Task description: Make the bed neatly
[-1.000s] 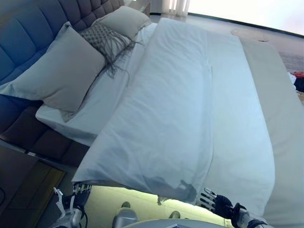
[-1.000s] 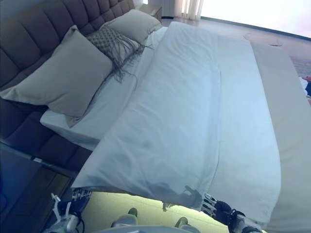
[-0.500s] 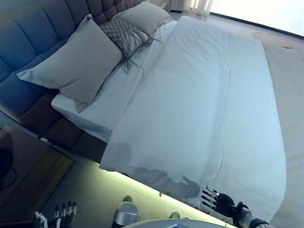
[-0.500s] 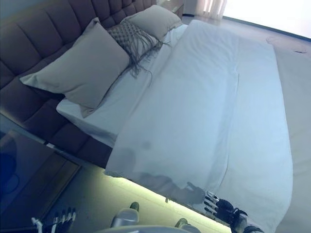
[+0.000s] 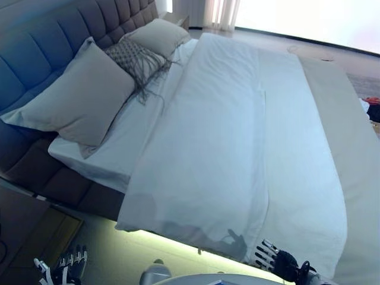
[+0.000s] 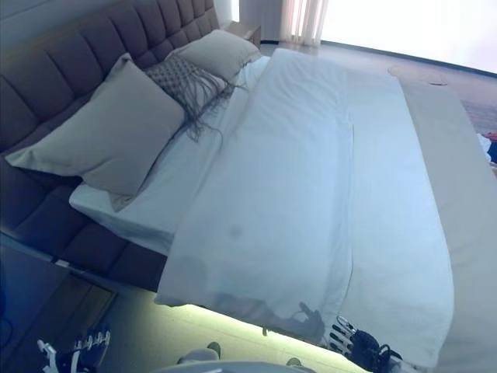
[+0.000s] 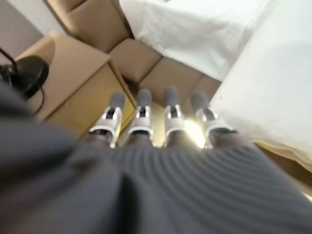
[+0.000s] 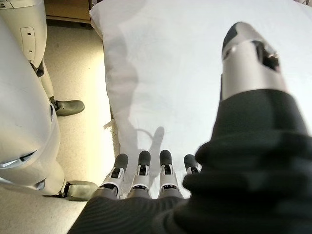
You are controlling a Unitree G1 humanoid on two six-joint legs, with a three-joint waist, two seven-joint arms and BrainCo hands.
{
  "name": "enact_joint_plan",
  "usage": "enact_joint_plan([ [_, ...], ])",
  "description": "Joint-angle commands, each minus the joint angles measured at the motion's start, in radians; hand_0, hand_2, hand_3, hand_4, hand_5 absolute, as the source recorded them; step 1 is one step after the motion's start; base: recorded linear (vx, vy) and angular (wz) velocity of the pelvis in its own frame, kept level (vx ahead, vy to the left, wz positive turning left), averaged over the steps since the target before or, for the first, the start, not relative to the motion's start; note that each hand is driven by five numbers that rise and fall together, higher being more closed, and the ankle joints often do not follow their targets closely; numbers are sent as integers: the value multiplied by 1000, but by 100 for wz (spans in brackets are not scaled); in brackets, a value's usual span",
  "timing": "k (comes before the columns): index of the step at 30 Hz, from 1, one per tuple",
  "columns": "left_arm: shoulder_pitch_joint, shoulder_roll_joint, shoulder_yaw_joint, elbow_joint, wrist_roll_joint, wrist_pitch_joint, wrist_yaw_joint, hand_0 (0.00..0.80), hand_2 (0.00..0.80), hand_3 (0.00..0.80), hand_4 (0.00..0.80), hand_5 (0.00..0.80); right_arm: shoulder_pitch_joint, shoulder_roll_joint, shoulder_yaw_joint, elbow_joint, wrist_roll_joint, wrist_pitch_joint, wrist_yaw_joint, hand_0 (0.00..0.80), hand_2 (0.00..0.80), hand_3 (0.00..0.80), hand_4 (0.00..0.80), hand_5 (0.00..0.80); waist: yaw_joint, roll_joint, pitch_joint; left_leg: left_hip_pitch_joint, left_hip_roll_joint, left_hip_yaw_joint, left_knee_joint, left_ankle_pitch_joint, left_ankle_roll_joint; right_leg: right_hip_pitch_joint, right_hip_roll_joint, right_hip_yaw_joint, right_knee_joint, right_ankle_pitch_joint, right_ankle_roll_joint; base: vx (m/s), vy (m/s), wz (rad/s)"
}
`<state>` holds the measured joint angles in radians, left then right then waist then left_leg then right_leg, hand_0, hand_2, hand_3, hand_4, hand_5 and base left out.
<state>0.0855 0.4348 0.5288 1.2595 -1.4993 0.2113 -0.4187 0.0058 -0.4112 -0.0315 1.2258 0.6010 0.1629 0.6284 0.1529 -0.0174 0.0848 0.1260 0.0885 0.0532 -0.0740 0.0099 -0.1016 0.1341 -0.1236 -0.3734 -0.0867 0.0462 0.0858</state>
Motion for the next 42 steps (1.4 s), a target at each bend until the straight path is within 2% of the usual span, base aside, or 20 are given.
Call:
enact_joint_plan([
  [1, -61, 42, -12, 6, 118, -73, -18, 0, 0, 0, 0, 0, -68, -15, 15, 19, 3, -17, 28, 0, 0, 0, 0, 0, 0, -18, -19, -33, -50, -10, -9, -20, 37, -4, -78, 13, 2, 10, 85, 26, -33, -10],
  [8, -129, 100, -155, -69, 245, -178, -48, 0, 0, 0, 0, 0, -67, -5, 78, -24, 66, -19, 6, 0, 0, 0, 0, 0, -29, -3, -42, -60, -60, 4, -13, -6, 34, -28, -77, 19, -1, 31, 93, 3, -34, -5],
  [11, -148, 121, -211, -71, 369, -234, -39, 0, 0, 0, 0, 0, -63, -9, 75, -23, 90, -14, -10, 0, 0, 0, 0, 0, -40, 1, -48, -62, -59, 13, -13, -5, 33, -39, -76, 27, -1, 35, 96, 5, -11, -14],
  [13, -173, 143, -300, -42, 579, -300, -1, 0, 0, 0, 0, 0, -60, -13, 63, 9, 86, -15, -48, 0, 0, 0, 0, 0, -67, 11, -51, -53, -50, 46, -13, -8, 31, -48, -76, 42, -1, 37, 95, 27, 18, -12],
  [15, -191, 141, -345, -29, 665, -307, 4, 0, 0, 0, 0, 0, -53, -8, 55, 33, 89, -20, -73, 0, 0, 0, 0, 0, -84, 16, -53, -49, -46, 63, -13, -11, 34, -49, -73, 55, -1, 33, 92, 49, 9, -21],
  [18, -227, 100, -436, -9, 787, -330, 27, 0, 0, 0, 0, 0, -44, 26, 49, 64, 115, -42, -124, 0, 0, 0, 0, 0, -107, 23, -55, -38, -45, 77, -13, -15, 39, -45, -68, 69, -1, 28, 86, 66, -17, -20],
  [21, -242, 6, -585, 20, 945, -395, 91, 0, 0, 0, 0, 0, -47, 67, 48, 83, 198, -59, -202, 0, 0, 0, 0, 0, -133, 26, -59, -30, -45, 88, -13, -19, 43, -47, -61, 91, -1, 26, 81, 55, -19, -22],
  [24, -230, -98, -688, 32, 1008, -375, 130, 0, 0, 0, 0, 0, -47, 94, 25, 119, 223, -61, -248, 0, 0, 0, 0, 0, -154, 31, -58, -22, -45, 99, -13, -27, 50, -49, -54, 111, -1, 24, 77, 51, -8, -26],
  [27, -211, -157, -775, 56, 1166, -333, 144, 0, 0, 0, 0, 0, -38, 128, 22, 144, 221, -70, -271, 0, 0, 0, 0, 0, -172, 32, -57, -11, -44, 109, -13, -33, 54, -49, -49, 130, -1, 26, 75, 52, -8, -16],
  [28, -202, -172, -801, 69, 1169, -323, 153, 0, 0, 0, 0, 0, -38, 136, 28, 147, 208, -69, -263, 0, 0, 0, 0, 0, -178, 31, -57, -8, -43, 113, -13, -34, 55, -48, -47, 135, -1, 26, 74, 50, -3, -24],
  [31, -189, -208, -810, 83, 1185, -264, 161, 0, 0, 0, 0, 0, -31, 159, 57, 150, 134, -92, -253, 0, 0, 0, 0, 0, -186, 24, -53, 2, -42, 120, -13, -40, 56, -44, -44, 145, -1, 25, 72, 39, -18, -22],
  [33, -182, -225, -827, 93, 1197, -253, 148, 0, 0, 0, 0, 0, -27, 171, 77, 148, 92, -95, -259, 0, 0, 0, 0, 0, -185, 17, -52, 2, -40, 118, -13, -39, 56, -42, -43, 147, -1, 25, 71, 21, -49, -11],
  [37, -170, -263, -822, 103, 1142, -245, 175, 0, 0, 0, 0, 0, -32, 201, 110, 133, 118, -103, -267, 0, 0, 0, 0, 0, -168, 1, -47, 0, -37, 104, -13, -40, 54, -39, -42, 144, -1, 27, 70, 11, -72, 1],
  [42, -173, -257, -817, 99, 1136, -240, 178, 0, 0, 0, 0, 0, -44, 222, 157, 108, 102, -111, -279, 0, 0, 0, 0, 0, -157, -4, -41, -1, -35, 94, -13, -40, 53, -36, -42, 143, -1, 26, 68, 5, -27, 1],
])
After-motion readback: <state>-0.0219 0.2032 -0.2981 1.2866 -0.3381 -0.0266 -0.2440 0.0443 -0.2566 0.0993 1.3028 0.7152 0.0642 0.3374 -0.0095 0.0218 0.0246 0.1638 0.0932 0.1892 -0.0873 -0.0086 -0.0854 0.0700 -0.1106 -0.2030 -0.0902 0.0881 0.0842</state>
